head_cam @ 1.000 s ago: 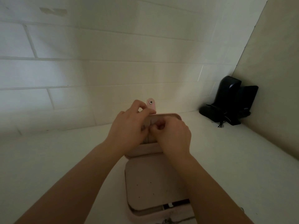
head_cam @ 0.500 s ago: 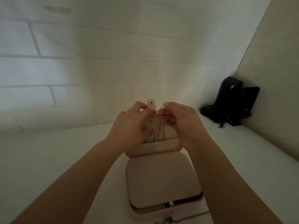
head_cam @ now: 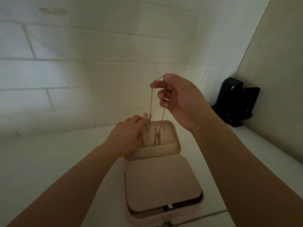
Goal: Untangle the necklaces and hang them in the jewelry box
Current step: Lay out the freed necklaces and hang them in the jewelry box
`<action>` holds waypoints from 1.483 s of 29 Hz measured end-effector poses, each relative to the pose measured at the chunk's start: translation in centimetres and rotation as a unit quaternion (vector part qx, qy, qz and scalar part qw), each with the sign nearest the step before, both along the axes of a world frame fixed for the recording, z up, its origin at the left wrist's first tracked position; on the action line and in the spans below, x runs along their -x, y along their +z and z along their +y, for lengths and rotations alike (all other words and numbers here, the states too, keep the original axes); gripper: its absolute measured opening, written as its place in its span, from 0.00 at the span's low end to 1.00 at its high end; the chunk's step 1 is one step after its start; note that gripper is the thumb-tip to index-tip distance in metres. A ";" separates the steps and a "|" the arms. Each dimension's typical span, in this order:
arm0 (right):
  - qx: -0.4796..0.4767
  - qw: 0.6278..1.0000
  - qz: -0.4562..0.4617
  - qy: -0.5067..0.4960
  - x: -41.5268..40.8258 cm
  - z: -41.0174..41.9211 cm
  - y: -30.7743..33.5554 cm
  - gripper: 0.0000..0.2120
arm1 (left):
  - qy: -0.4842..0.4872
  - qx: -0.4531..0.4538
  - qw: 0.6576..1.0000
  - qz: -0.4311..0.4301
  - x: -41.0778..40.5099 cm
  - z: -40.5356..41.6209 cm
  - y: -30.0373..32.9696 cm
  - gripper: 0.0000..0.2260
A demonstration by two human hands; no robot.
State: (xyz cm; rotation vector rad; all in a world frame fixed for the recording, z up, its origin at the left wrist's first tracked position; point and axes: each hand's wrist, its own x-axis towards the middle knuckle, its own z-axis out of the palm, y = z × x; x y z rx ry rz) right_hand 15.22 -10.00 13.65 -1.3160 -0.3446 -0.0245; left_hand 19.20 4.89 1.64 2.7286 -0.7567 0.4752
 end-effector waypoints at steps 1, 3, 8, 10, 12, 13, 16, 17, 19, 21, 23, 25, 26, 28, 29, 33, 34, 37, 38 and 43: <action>0.001 1.000 -0.004 0.003 0.0 0.0 0.3 0.10 | -0.001 -0.002 1.000 0.010 -0.1 0.1 -0.2 0.19; 0.003 1.000 -0.011 0.007 0.0 -0.1 0.9 0.10 | -0.001 0.004 0.999 0.045 -0.1 0.5 -0.6 0.20; 0.013 1.000 -0.020 0.012 0.4 -0.1 1.6 0.09 | -0.007 0.077 0.987 0.138 0.7 0.9 0.0 0.15; 0.017 0.999 -0.029 0.016 0.7 -0.1 2.0 0.08 | -0.011 0.232 0.958 0.169 1.5 0.3 1.5 0.14; 0.018 0.999 -0.043 0.015 0.9 -0.1 2.5 0.09 | -0.064 0.417 0.871 0.253 2.5 -0.4 3.9 0.15; 0.018 0.998 -0.051 0.013 1.0 -0.1 2.7 0.09 | -0.102 0.478 0.818 0.304 2.9 -0.7 5.1 0.19; 0.016 0.997 -0.069 0.001 1.4 -0.4 3.6 0.09 | -0.188 0.505 0.777 0.326 4.7 -1.1 7.4 0.18; 0.018 0.997 -0.071 -0.005 1.5 -0.6 3.8 0.09 | -0.191 0.509 0.784 0.299 5.2 -1.1 8.0 0.13; 0.030 0.997 -0.064 -0.015 1.9 -1.2 3.9 0.09 | -0.166 0.544 0.779 0.265 5.4 -0.9 8.8 0.10; 0.056 0.997 -0.042 -0.016 2.5 -2.0 3.4 0.09 | -0.142 0.563 0.772 0.259 5.1 -0.4 9.4 0.11; 0.102 0.995 -0.007 -0.006 3.1 -2.8 2.3 0.08 | -0.131 0.569 0.768 0.262 5.0 0.0 10.0 0.11; 0.163 0.986 0.036 0.012 3.5 -3.4 0.6 0.06 | -0.142 0.568 0.764 0.270 5.1 0.0 10.6 0.11; 0.190 0.980 0.058 0.021 3.6 -3.7 -0.4 0.05 | -0.151 0.564 0.763 0.275 5.2 -0.2 10.9 0.11; 0.241 0.965 0.098 0.033 3.7 -4.0 -2.4 0.04 | -0.167 0.557 0.762 0.286 5.4 -0.7 11.2 0.11; 0.270 0.956 0.111 0.036 3.7 -4.0 -3.4 0.05 | -0.172 0.551 0.763 0.291 5.5 -1.0 11.3 0.11; 0.338 0.932 0.111 0.070 3.4 -3.9 -5.8 0.11 | -0.190 0.524 0.770 0.309 5.6 -2.0 11.4 0.11; 0.331 0.933 0.109 0.085 3.3 -3.7 -6.0 0.12 | -0.197 0.529 0.763 0.315 5.7 -2.1 11.5 0.11; 0.275 0.947 0.110 0.124 3.4 -3.3 -6.2 0.16 | -0.219 0.582 0.713 0.323 5.5 -2.3 11.6 0.12; 0.255 0.950 0.112 0.138 3.4 -3.3 -6.3 0.15 | -0.219 0.607 0.693 0.322 5.3 -2.0 11.5 0.12; 0.129 0.955 0.152 0.222 3.8 -3.5 -6.0 0.12 | -0.173 0.681 0.646 0.298 3.9 0.2 10.3 0.13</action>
